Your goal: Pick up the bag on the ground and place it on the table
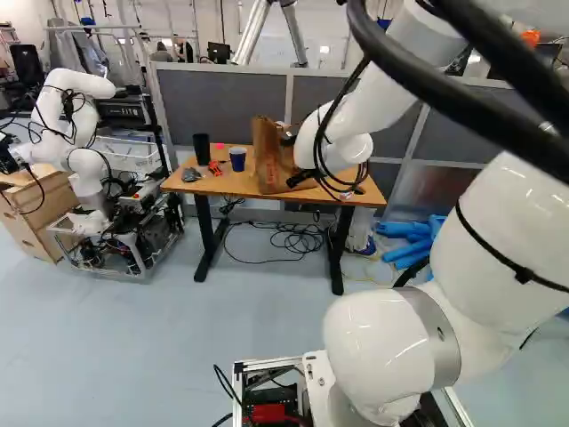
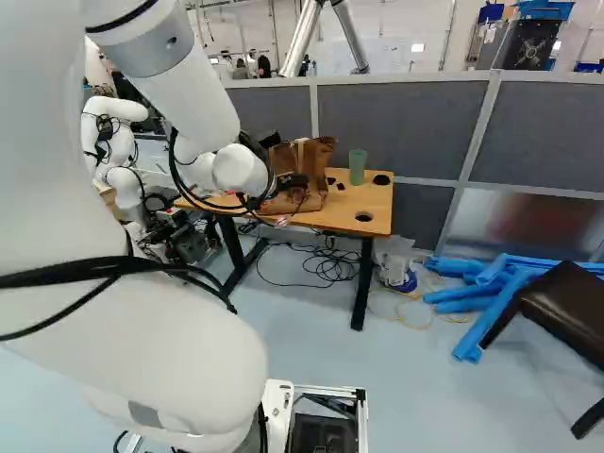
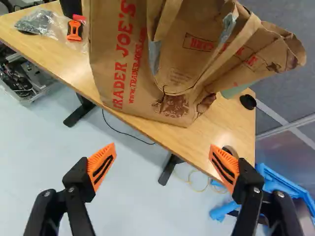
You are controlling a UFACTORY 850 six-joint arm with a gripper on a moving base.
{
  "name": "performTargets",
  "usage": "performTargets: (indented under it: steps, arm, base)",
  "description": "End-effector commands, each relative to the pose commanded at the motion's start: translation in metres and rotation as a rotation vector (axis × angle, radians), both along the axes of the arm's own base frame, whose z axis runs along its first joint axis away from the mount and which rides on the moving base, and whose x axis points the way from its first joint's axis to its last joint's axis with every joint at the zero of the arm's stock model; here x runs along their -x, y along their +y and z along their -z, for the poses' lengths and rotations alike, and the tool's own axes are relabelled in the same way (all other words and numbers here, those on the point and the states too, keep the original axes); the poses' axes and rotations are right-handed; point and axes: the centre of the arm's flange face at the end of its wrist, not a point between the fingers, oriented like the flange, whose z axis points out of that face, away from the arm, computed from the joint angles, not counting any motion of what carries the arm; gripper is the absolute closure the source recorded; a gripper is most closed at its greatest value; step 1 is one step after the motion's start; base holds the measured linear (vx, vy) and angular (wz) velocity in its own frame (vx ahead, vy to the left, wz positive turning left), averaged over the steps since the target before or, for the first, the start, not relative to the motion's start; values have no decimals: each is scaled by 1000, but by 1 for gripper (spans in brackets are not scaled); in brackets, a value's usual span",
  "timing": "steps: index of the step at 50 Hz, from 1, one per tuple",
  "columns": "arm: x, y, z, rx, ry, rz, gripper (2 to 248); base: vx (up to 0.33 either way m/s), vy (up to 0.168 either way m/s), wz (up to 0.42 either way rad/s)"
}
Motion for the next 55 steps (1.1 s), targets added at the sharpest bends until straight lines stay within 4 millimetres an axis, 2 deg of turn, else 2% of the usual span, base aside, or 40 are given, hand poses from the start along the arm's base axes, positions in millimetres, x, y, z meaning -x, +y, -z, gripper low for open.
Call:
performTargets:
  steps: [29, 55]
  arm:
    - [56, -1, 37, -164, -147, 100, 3]
    - [93, -1, 57, -272, -235, 148, 3]
  base:
    - [0, 0, 0]
    - [0, 0, 0]
